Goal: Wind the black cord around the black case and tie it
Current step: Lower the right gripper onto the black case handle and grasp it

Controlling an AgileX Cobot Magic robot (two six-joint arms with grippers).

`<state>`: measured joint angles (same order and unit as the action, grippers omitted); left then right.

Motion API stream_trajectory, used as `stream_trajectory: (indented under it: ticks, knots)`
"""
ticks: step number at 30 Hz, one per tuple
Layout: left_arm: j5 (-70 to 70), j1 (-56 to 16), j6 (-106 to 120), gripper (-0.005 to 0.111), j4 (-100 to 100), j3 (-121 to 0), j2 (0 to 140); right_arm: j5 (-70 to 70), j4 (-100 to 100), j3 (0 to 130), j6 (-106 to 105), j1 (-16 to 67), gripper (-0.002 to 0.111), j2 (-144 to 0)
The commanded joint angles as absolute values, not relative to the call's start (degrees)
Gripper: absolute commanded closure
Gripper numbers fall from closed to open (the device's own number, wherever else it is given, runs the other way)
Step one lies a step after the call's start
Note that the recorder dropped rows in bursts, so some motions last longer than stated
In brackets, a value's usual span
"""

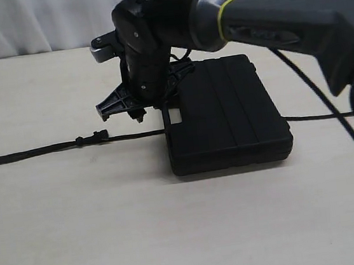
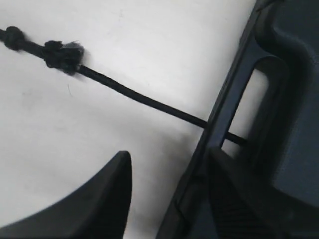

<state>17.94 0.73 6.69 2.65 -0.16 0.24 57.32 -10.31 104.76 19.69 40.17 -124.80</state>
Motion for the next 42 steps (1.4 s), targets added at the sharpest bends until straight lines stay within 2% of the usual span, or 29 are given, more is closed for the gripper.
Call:
stream_trajectory:
  ticks: [1, 26, 30, 35, 42]
  knots:
    - [17.7, 0.7, 6.7, 0.107, 2.5, 0.0, 0.0, 61.6, -14.9, 109.1, 23.8, 40.0, 0.063, -128.5]
    - [17.7, 0.7, 6.7, 0.107, 2.5, 0.0, 0.0, 55.2, -19.0, 109.9, 28.3, 38.5, 0.065, -136.4]
    - [17.7, 0.7, 6.7, 0.107, 2.5, 0.0, 0.0, 55.6, -20.4, 109.9, 28.3, 38.5, 0.078, -136.4]
    - [17.7, 0.7, 6.7, 0.107, 2.5, 0.0, 0.0, 56.8, -20.7, 109.9, 28.3, 38.5, 0.104, -136.4]
    - [17.7, 0.7, 6.7, 0.107, 2.5, 0.0, 0.0, 59.7, -20.7, 109.9, 28.3, 38.5, 0.104, -135.6]
